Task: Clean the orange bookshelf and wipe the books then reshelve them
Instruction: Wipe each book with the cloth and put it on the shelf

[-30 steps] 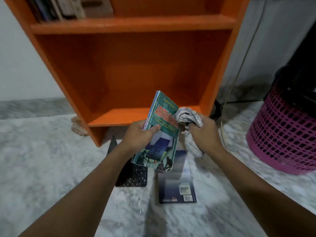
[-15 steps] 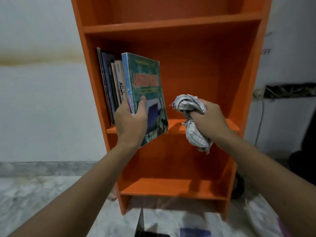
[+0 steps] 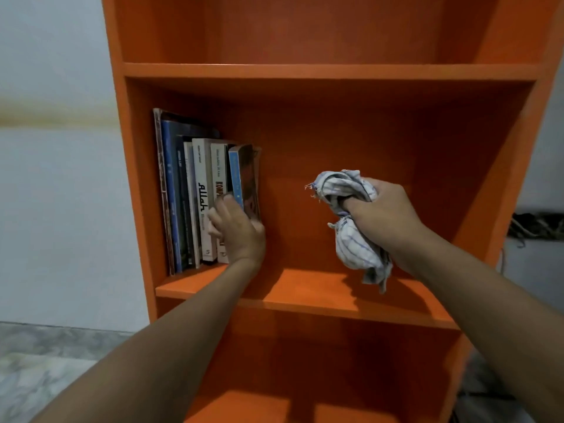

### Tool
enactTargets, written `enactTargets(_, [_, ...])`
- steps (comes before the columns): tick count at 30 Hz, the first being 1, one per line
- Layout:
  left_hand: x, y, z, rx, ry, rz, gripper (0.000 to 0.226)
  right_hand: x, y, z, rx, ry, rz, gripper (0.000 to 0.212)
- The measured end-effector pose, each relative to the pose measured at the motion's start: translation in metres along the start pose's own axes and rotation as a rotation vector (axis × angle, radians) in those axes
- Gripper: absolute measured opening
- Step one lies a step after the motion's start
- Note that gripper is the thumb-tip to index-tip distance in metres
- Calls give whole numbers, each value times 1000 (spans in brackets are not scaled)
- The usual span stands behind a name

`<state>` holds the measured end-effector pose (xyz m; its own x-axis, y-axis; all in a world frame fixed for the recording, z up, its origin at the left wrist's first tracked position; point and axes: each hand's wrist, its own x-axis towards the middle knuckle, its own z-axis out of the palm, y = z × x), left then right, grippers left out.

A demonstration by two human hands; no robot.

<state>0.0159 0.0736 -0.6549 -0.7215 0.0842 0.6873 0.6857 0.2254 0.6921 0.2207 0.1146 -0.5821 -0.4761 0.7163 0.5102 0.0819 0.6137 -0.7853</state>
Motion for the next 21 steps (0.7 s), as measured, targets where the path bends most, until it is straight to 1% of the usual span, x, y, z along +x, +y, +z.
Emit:
enactTargets(2, [5, -8, 9, 155, -58, -2, 64, 6, 6, 9, 23, 21, 37, 10])
enactTargets(3, [8, -15, 12, 238, -96, 51, 78, 8, 9, 13, 34, 27, 60, 11])
enactTargets(4, [11, -23, 14, 320, -109, 164, 93, 9, 12, 17, 40, 29, 81, 11])
enactTargets(5, [15, -33, 17, 437, -90, 328, 105, 11, 15, 19, 40, 30, 98, 13])
enactTargets(6, [18, -41, 20, 611, -77, 503, 113, 12, 17, 22, 36, 28, 110, 12])
enactTargets(7, [21, -43, 21, 822, -90, 650, 112, 13, 18, 24, 34, 28, 121, 11])
enactTargets(8, [24, -43, 23, 1019, -142, 770, 106, 14, 20, 26, 36, 30, 130, 10])
enactTargets(9, [25, -40, 26, 1166, -230, 853, 97, 14, 21, 27, 41, 30, 139, 10])
enactTargets(10, [27, -36, 29, 1291, -331, 893, 88, 15, 23, 29, 44, 33, 151, 12])
enactTargets(11, [27, -31, 33, 1400, -412, 904, 81, 15, 24, 32, 41, 38, 167, 13])
enactTargets(13, [29, -25, 40, 1522, -498, 880, 75, 16, 28, 36, 18, 47, 198, 13])
enactTargets(14, [31, -27, 44, 1531, -504, 859, 74, 16, 31, 40, 7, 48, 213, 13])
enactTargets(18, [39, -32, 55, 1487, -389, 771, 74, 15, 39, 45, 1, 84, 256, 9])
enactTargets(21, [40, -31, 57, 1436, -400, 740, 67, 10, 41, 42, 18, 103, 282, 11])
